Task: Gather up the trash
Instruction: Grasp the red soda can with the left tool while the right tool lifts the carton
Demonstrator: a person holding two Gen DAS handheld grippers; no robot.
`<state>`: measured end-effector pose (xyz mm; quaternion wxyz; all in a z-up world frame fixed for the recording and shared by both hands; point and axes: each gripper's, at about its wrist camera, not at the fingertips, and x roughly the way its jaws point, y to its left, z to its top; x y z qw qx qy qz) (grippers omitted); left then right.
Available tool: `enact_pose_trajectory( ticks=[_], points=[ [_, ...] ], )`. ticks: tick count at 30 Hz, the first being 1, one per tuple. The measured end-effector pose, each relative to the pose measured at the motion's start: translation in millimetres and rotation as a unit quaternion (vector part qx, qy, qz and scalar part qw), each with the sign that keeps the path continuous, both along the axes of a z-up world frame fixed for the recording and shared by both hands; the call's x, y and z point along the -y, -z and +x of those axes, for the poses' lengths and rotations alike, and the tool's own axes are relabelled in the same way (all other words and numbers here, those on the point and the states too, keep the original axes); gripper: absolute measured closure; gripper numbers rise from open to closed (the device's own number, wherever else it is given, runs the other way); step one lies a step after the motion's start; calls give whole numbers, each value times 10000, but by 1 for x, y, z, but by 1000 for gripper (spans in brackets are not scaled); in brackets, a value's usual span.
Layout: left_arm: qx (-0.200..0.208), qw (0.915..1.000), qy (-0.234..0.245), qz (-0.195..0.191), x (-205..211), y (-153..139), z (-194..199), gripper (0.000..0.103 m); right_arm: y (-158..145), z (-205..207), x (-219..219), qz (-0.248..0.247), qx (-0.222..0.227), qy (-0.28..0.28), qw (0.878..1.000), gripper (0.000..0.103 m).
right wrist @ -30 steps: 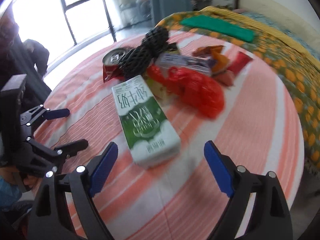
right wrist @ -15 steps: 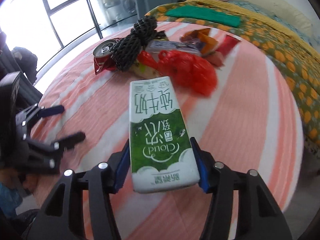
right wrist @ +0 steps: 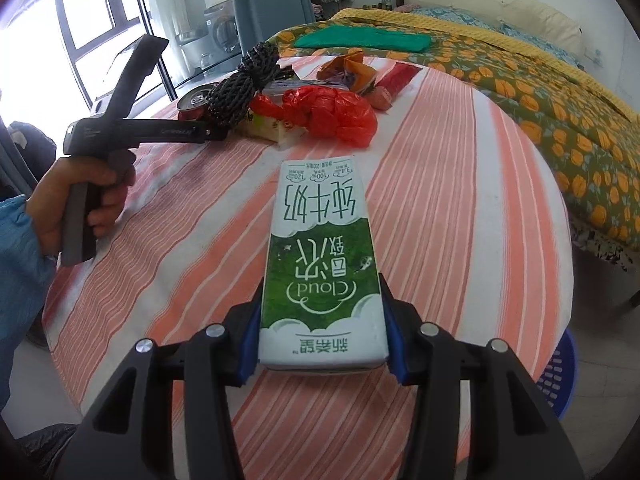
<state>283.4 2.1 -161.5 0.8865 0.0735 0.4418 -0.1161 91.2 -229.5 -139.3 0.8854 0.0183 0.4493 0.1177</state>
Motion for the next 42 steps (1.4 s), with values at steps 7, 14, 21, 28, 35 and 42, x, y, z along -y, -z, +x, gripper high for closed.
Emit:
enact_pose_trajectory(
  ticks=[7, 14, 21, 28, 35, 42],
  points=[
    [8, 9998, 180, 31, 4, -1, -5, 49, -1, -6, 5, 139, -2, 68, 9999, 55],
    [-375, 9989, -5, -272, -32, -8, -80, 54, -5, -15, 12, 275, -28, 18, 9996, 55],
    [-416, 9979, 345, -354, -33, -4, -153, 53, -3, -17, 8, 125, -209, -122, 9996, 54],
    [-176, 9972, 582, -442, -35, -14, -153, 22, -7, -5, 12, -31, -501, -142, 9986, 28],
    [37, 9952, 885, -410, -32, -35, -137, 17, -18, 12, 10, -106, -649, -185, 9977, 26],
    [-72, 9936, 1122, -148, -24, -31, -120, 36, -14, 27, -3, -256, -790, -282, 9961, 26]
  ],
)
